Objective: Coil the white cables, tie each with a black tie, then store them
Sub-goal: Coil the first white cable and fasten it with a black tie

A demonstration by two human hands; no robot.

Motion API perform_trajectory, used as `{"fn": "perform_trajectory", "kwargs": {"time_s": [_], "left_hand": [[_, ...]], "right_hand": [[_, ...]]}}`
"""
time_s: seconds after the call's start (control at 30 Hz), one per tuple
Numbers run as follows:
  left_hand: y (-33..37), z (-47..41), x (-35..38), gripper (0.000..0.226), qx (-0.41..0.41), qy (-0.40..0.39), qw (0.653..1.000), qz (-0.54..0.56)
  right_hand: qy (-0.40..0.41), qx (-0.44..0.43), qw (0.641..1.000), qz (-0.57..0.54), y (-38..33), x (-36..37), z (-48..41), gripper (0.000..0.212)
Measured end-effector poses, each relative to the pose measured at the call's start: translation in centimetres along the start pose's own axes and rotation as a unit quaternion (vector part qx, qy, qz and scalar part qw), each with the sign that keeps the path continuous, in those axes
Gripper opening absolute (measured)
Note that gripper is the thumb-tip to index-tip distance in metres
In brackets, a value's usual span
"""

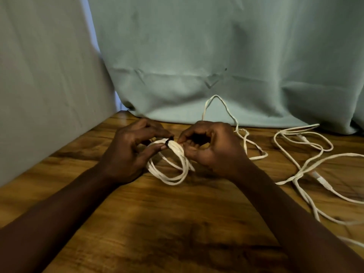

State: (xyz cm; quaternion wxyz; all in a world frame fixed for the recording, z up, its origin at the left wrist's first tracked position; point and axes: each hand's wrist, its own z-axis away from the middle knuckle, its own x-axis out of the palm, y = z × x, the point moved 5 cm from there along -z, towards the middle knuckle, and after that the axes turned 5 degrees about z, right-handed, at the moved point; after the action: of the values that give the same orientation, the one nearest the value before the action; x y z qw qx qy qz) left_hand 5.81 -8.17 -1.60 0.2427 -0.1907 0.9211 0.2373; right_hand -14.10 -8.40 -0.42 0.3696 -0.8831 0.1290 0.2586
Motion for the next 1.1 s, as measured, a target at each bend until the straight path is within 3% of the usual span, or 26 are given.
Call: {"fn": "perform_trajectory", "kwargs": {"time_s": [0.23, 0.87, 1.1], "left_hand": [[0.7, 0.2, 0.0, 0.027, 0.037, -0.006, 0.999, -0.019], [2.1, 0.3, 0.4, 0.028, 0.097, -0.054, 0.984, -0.138], [3.2, 0.3, 0.7, 0.026, 0.137, -0.058, 0.973, -0.178]], "right_hand": [[-0.018, -0.033, 0.998, 0.047, -1.5, -0.3, 0.1, 0.016], [-0.073, 0.139, 0.985, -0.067, -1.5, -1.0, 0.1, 0.022], [-0.093, 0.156, 0.983, -0.03, -2.2, -1.7, 0.1, 0.025]]}}
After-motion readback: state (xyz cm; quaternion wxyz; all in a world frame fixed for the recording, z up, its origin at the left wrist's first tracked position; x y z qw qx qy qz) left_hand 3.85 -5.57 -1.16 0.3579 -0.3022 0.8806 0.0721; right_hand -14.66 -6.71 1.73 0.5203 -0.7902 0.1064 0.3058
